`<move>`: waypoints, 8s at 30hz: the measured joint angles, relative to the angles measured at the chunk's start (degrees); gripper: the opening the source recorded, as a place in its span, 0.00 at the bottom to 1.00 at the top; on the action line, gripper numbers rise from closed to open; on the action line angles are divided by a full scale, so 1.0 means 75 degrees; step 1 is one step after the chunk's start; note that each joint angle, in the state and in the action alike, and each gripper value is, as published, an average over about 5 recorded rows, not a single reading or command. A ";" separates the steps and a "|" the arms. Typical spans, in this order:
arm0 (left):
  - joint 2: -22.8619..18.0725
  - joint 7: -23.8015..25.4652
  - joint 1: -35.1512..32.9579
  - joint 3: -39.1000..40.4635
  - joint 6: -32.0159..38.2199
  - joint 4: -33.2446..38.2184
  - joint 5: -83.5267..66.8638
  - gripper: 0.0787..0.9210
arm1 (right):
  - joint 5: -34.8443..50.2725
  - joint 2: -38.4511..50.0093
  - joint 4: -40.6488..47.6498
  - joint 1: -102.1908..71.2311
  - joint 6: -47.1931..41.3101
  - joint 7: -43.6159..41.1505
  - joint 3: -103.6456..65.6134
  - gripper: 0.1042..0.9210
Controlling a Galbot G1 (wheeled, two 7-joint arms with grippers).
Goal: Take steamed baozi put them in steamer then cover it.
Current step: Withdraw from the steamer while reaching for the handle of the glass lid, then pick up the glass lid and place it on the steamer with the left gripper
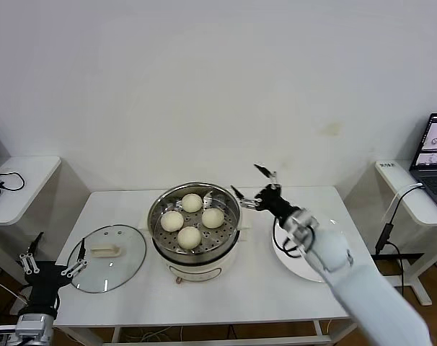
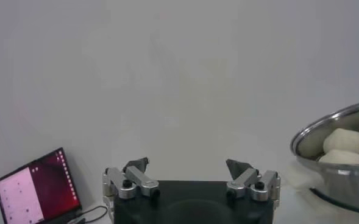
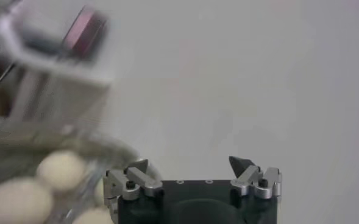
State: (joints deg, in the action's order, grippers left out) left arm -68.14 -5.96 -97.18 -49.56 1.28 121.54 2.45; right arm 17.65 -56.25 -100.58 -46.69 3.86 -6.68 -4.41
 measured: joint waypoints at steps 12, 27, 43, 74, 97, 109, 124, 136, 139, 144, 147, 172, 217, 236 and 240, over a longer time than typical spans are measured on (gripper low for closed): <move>0.0211 -0.0296 0.0567 -0.0028 0.0422 -0.1473 0.3573 0.88 | -0.0776 -0.2253 -0.0757 -0.3730 0.1032 -0.0333 -0.3739 0.88; 0.0788 -0.0727 0.1391 0.0455 0.0785 -0.3668 0.8089 0.88 | -0.1128 -0.3501 -0.0980 -0.5695 0.1446 -0.0198 -0.5603 0.88; 0.1201 -0.0773 0.2719 0.1533 0.0925 -0.5043 0.9116 0.88 | -0.1315 -0.4077 -0.1128 -0.6410 0.1663 -0.0143 -0.6193 0.88; 0.1501 -0.0600 0.4197 0.2566 0.0928 -0.6384 0.9142 0.88 | -0.1560 -0.4475 -0.1135 -0.6765 0.1893 -0.0141 -0.6301 0.88; 0.1525 -0.0426 0.4921 0.2995 0.0935 -0.6934 0.8952 0.88 | -0.1714 -0.4545 -0.0979 -0.6744 0.1939 -0.0129 -0.6235 0.88; 0.1513 -0.0298 0.5149 0.3198 0.0933 -0.7273 0.8901 0.59 | -0.1749 -0.4546 -0.0899 -0.6687 0.1941 -0.0136 -0.6263 0.88; 0.1516 -0.0396 0.4859 0.2978 0.0904 -0.7089 0.8688 0.11 | -0.1848 -0.4524 -0.0883 -0.6639 0.1902 -0.0164 -0.6147 0.88; 0.1682 -0.0204 0.4096 0.2358 0.0494 -0.5812 0.8426 0.09 | -0.1899 -0.4338 -0.1038 -0.6694 0.1938 -0.0175 -0.5940 0.88; 0.1724 -0.0097 0.3832 0.2079 0.0279 -0.5330 0.8332 0.09 | -0.1907 -0.4280 -0.1046 -0.6659 0.1944 -0.0178 -0.5875 0.88; 0.1722 0.0158 0.3320 0.1522 -0.0176 -0.4462 0.8081 0.09 | -0.1949 -0.4165 -0.1029 -0.6600 0.1964 -0.0181 -0.5764 0.88; 0.1707 0.0344 0.3012 0.1184 -0.0474 -0.3912 0.7865 0.09 | -0.1989 -0.4092 -0.1018 -0.6569 0.1966 -0.0182 -0.5700 0.88; 0.1943 0.1585 0.3680 0.2664 -0.2835 -0.1198 0.6572 0.09 | -0.2856 -0.4185 -0.0639 -0.6143 0.1901 -0.0056 -0.5289 0.88; -0.1032 0.3579 0.6301 0.6209 -0.3856 -0.2529 0.9916 0.09 | -0.4010 -0.4489 0.0136 -0.5966 0.1902 0.0146 -0.4990 0.88; -0.1186 0.3401 0.6200 0.6102 -0.3723 -0.2767 1.0012 0.11 | -0.4004 -0.4468 0.0146 -0.6046 0.1976 0.0120 -0.4982 0.88; -0.1199 0.3336 0.6141 0.6067 -0.3686 -0.2733 1.0012 0.23 | -0.4007 -0.4467 0.0126 -0.6059 0.1982 0.0116 -0.4974 0.88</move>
State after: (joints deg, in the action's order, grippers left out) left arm -77.13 19.06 -51.11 -4.05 -26.37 101.04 77.54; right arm -12.40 -89.76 -99.64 -92.13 18.73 -5.81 -41.72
